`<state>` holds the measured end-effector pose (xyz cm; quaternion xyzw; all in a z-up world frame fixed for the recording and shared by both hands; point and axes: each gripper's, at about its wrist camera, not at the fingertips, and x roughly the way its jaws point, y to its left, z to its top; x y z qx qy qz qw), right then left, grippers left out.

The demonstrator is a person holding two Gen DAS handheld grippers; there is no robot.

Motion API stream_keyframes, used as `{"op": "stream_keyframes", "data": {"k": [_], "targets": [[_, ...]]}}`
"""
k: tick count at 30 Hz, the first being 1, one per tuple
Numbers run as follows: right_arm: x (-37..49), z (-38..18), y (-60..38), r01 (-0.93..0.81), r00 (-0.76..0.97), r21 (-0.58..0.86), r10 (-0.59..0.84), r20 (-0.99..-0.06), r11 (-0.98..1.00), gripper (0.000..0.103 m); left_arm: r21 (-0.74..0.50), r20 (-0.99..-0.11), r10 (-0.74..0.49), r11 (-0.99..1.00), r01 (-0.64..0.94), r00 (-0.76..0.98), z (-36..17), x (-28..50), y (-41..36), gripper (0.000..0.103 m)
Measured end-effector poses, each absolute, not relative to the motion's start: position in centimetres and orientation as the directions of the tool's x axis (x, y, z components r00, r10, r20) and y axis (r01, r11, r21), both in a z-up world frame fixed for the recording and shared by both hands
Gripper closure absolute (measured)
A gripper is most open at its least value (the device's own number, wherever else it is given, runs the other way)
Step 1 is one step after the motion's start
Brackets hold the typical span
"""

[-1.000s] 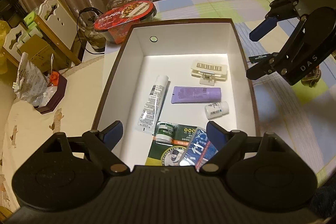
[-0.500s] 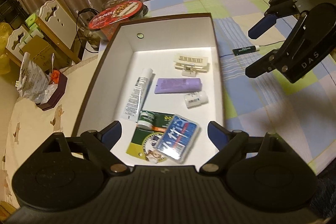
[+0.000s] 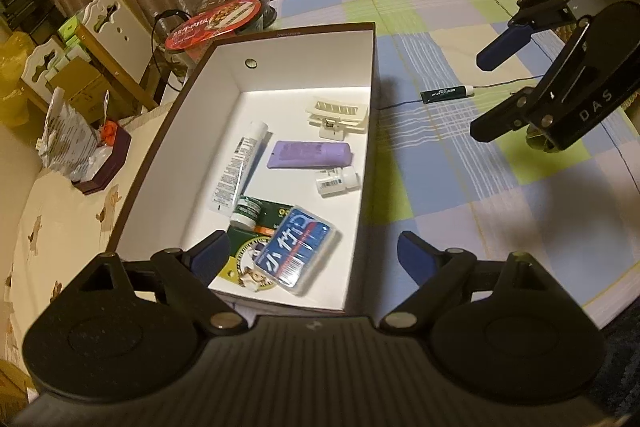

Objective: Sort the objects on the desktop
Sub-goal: 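Move both grippers back from the box toward the remaining items, then grasp the dark brown pouch with the left gripper while the right grasps the red candy packet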

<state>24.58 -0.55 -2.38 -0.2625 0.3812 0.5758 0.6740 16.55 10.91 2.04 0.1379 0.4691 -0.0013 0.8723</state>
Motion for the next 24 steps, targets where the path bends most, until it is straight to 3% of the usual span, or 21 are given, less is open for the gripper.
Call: {"op": "stream_keyframes", "data": {"k": [11,24], "targets": [[25.3,-2.7,-4.5,-0.971,0.027,0.121,0.596,-0.803,0.208,0.027,0.232,-0.821,0.147,0.969,0.087,0.551,1.7,14.9,8.0,0.014],[28.5,-4.4,-16.0,-0.886,0.127,0.145,0.531,-0.838,0.440,0.027,0.116,-0.855,0.004,0.976,0.183,0.518,-1.3,15.8,1.3,0.013]]}}
